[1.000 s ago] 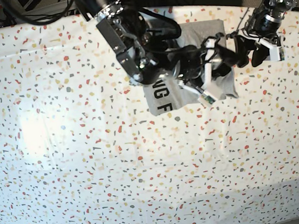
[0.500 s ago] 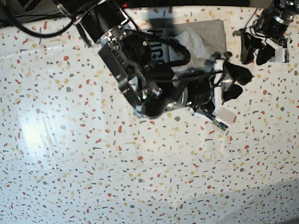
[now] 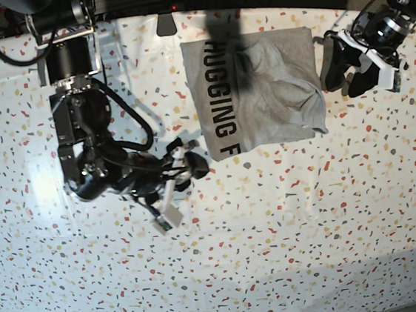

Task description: Fold the T-shirt properly

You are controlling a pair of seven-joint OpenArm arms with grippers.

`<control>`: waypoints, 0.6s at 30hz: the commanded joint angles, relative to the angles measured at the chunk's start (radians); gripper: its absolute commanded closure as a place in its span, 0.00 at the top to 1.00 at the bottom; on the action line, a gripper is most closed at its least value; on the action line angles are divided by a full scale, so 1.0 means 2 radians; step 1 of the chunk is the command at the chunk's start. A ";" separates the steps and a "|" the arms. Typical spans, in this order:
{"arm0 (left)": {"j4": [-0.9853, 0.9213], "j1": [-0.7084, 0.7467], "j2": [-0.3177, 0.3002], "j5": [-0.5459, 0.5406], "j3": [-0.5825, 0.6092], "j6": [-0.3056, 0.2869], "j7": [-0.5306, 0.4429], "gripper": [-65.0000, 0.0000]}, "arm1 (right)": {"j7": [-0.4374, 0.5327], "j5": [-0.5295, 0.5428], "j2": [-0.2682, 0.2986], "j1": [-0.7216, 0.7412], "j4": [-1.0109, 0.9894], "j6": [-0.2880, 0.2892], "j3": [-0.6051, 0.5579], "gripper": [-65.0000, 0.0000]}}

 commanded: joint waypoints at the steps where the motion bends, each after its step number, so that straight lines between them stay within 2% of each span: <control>1: 0.022 0.005 -0.004 -0.005 -0.003 -0.002 -0.011 0.45 | 0.007 0.011 0.007 0.004 0.008 0.003 0.009 0.44; 5: 0.061 0.011 -0.004 0.003 0.008 -0.002 -0.011 0.45 | 0.008 0.012 0.030 -0.020 0.008 0.003 0.045 0.44; 8: 0.061 0.009 -0.004 0.037 0.050 -0.001 -0.011 0.45 | 0.008 0.014 0.040 -0.033 0.008 0.003 0.065 0.44; 9: 0.061 0.009 -0.004 0.053 0.068 0.006 -0.011 0.45 | 0.008 0.014 0.041 -0.035 0.008 0.003 0.070 0.44; 11: 0.061 0.009 -0.004 0.088 0.100 0.046 -0.011 0.45 | 0.008 0.014 0.041 -0.038 0.008 0.003 0.077 0.44; 13: 0.061 0.009 -0.004 0.113 0.118 0.071 -0.011 0.45 | 0.008 0.015 0.042 -0.038 0.008 0.003 0.078 0.44; 18: 0.062 0.009 -0.003 0.090 0.122 0.074 0.041 0.45 | 0.009 0.015 0.041 -0.038 0.008 0.003 0.077 0.44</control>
